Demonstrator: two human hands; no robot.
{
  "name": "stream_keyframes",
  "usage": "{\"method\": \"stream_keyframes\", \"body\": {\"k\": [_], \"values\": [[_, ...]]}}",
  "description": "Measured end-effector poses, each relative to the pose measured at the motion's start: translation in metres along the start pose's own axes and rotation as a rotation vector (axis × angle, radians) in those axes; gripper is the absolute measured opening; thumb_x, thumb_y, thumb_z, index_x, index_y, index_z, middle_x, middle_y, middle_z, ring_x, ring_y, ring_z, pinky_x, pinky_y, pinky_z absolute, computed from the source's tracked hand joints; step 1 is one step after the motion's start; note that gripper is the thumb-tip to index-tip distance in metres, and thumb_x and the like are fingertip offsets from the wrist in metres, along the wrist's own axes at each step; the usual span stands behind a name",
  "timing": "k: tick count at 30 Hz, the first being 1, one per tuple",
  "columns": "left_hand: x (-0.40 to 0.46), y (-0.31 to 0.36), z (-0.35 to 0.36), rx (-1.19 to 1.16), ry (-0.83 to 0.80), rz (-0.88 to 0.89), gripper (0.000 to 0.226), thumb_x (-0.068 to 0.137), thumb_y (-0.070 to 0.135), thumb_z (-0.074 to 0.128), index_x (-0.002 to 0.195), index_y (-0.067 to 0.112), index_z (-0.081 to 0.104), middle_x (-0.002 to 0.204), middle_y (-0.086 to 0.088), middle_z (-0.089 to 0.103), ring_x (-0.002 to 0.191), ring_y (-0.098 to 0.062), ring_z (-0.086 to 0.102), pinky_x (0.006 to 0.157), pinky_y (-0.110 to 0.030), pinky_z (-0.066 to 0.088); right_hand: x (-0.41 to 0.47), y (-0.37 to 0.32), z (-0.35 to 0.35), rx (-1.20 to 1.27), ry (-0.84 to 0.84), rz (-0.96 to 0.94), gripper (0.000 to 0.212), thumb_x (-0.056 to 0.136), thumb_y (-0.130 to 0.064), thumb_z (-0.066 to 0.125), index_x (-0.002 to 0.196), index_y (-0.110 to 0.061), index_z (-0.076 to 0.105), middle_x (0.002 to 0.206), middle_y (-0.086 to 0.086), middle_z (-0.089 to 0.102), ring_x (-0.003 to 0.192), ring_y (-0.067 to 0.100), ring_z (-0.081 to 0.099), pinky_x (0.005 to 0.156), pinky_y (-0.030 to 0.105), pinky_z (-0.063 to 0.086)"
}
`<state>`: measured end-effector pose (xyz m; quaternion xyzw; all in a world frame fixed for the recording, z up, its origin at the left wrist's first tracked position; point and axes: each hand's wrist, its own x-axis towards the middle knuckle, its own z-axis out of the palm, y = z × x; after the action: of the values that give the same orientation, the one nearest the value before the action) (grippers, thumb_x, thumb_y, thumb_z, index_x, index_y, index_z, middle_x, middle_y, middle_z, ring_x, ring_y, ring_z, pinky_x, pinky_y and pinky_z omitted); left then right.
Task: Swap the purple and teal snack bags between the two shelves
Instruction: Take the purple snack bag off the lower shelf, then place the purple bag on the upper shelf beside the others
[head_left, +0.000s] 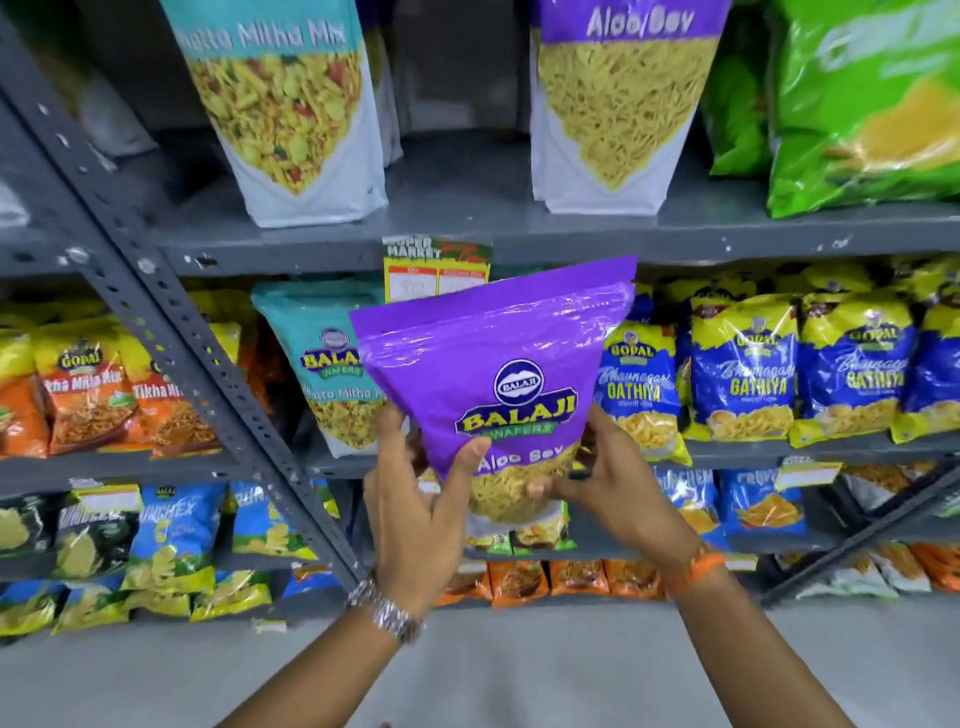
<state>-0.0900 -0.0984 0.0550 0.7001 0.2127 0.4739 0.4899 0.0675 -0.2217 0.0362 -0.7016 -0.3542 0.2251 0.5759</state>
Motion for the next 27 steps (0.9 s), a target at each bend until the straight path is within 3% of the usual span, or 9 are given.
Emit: {"method": "stream_keyframes", "body": {"k": [5,9,12,14,16,18,21,23,27], "values": [[0.043,0.088,-0.005,-0.002,0.03,0.225,0.051,0.09,0.038,0.073,0.131,0.048,0.045,0.109,0.017,0.076,0.095,-0.008,0.076,0.085,-0.032,0.06,-0.005,-0.091,-0.022,0.085,0.013,-0.135,0.072,0.062,-0.011,0.091,0.124,-0.02,0.058,0.117,-0.008,0.076,0.109,0.01,0.072,0.092,0.029,0.058],[0.1,0.136,-0.008,-0.072,0.046,0.287,0.062,0.088,0.04,0.074,0.142,0.038,0.042,0.102,0.003,0.08,0.088,-0.035,0.075,0.083,-0.057,0.06,0.025,-0.152,-0.034,0.114,0.066,-0.286,0.071,0.063,-0.015,0.093,0.125,-0.019,0.06,0.115,-0.002,0.077,0.105,0.011,0.074,0.088,0.027,0.059],[0.147,0.151,-0.005,-0.015,0.097,0.349,0.069,0.088,0.046,0.074,0.147,0.031,0.041,0.118,0.009,0.075,0.101,-0.027,0.076,0.091,-0.056,0.059,0.055,-0.184,-0.036,0.074,0.126,-0.385,0.069,0.069,-0.016,0.09,0.131,-0.02,0.059,0.12,0.0,0.075,0.108,0.012,0.073,0.093,0.033,0.059],[0.177,0.16,-0.002,0.045,0.161,0.355,0.08,0.081,0.068,0.07,0.148,0.038,0.037,0.134,0.003,0.07,0.114,-0.031,0.072,0.096,-0.057,0.057,0.077,-0.199,-0.035,0.038,0.179,-0.449,0.065,0.075,-0.009,0.086,0.132,-0.02,0.058,0.116,-0.006,0.075,0.103,0.004,0.072,0.093,0.03,0.059],[0.204,0.16,0.001,0.094,0.187,0.355,0.087,0.074,0.081,0.064,0.148,0.045,0.034,0.136,-0.002,0.069,0.115,-0.035,0.07,0.098,-0.058,0.055,0.097,-0.211,-0.032,0.009,0.236,-0.493,0.055,0.078,-0.003,0.082,0.125,-0.021,0.059,0.106,-0.017,0.073,0.092,-0.009,0.068,0.091,0.027,0.057],[0.223,0.158,0.005,0.129,0.186,0.34,0.084,0.075,0.079,0.064,0.146,0.045,0.033,0.129,-0.001,0.072,0.109,-0.034,0.072,0.098,-0.055,0.055,0.119,-0.218,-0.032,-0.048,0.31,-0.503,0.043,0.08,-0.001,0.079,0.11,-0.027,0.061,0.085,-0.027,0.072,0.076,-0.017,0.063,0.083,0.023,0.056],[0.238,0.159,0.013,0.186,0.209,0.304,0.08,0.085,0.059,0.067,0.152,0.034,0.031,0.13,0.0,0.071,0.107,-0.032,0.069,0.103,-0.039,0.05,0.145,-0.223,-0.027,-0.181,0.376,-0.5,0.025,0.077,-0.015,0.081,0.098,-0.023,0.07,0.077,-0.018,0.074,0.071,0.0,0.065,0.073,0.032,0.057],[0.241,0.159,0.018,0.227,0.216,0.256,0.075,0.093,0.043,0.069,0.156,0.024,0.033,0.133,0.007,0.065,0.102,-0.024,0.062,0.089,-0.023,0.038,0.156,-0.224,-0.022,-0.258,0.403,-0.502,0.036,0.073,-0.03,0.077,0.106,-0.018,0.072,0.087,-0.002,0.078,0.078,0.02,0.07,0.075,0.039,0.057],[0.251,0.151,0.024,0.201,0.199,0.196,0.075,0.093,0.043,0.069,0.156,0.027,0.031,0.136,-0.003,0.068,0.113,-0.032,0.065,0.096,-0.033,0.044,0.169,-0.221,-0.016,-0.342,0.455,-0.477,0.039,0.079,-0.026,0.076,0.115,-0.014,0.068,0.097,0.009,0.075,0.084,0.025,0.062,0.083,0.041,0.055]]}}
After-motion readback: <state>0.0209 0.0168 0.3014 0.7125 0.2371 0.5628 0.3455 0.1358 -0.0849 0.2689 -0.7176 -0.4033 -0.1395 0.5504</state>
